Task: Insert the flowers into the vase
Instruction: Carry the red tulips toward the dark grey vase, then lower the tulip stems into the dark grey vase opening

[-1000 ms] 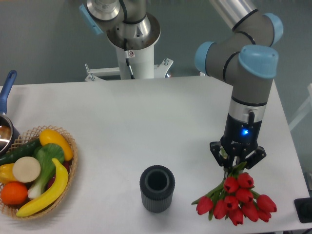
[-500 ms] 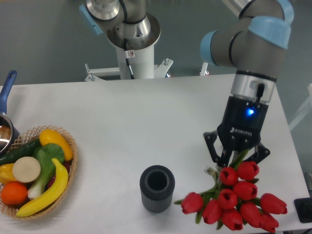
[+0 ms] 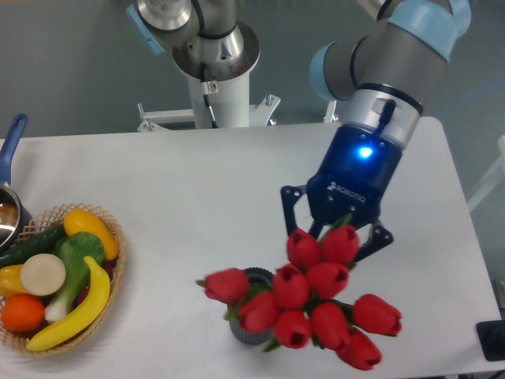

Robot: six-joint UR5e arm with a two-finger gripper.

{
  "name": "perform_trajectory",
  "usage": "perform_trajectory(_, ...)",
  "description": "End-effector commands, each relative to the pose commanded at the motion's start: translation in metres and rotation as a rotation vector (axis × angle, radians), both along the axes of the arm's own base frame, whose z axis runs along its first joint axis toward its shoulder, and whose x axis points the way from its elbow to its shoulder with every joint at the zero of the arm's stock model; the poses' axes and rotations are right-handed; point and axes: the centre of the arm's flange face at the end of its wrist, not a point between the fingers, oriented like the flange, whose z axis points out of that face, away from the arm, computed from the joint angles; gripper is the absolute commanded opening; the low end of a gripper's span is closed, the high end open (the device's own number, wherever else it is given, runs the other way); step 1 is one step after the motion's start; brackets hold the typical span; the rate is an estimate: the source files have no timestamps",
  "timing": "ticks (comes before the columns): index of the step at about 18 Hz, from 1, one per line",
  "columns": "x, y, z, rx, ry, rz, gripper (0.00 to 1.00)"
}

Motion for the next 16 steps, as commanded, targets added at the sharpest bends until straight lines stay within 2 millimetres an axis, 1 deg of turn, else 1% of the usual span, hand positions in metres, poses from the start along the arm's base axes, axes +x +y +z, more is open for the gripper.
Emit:
perform_trajectory(2, 0.005, 0.004, -0.005, -0.005, -0.006, -0.010, 0.11)
perform_trajectory(5, 0.008, 0.004, -0.025, -0.024, -0.025, -0.018, 0.11)
perform_trajectory(7, 0.014, 0.001, -0.039, -0.035, -0.003, -0.038, 0.11)
perform_trajectory(11, 0.017, 0.000, -0.048, -0.043, -0.004, -0.047, 0.11)
perform_trajectory(13, 0.024, 0.005, -0.052, -0.047, -0.008, -0.061, 0.12)
perform_trajectory(16, 0.029, 0.007, -0.071, -0.059, 0.000, -0.084, 0.12)
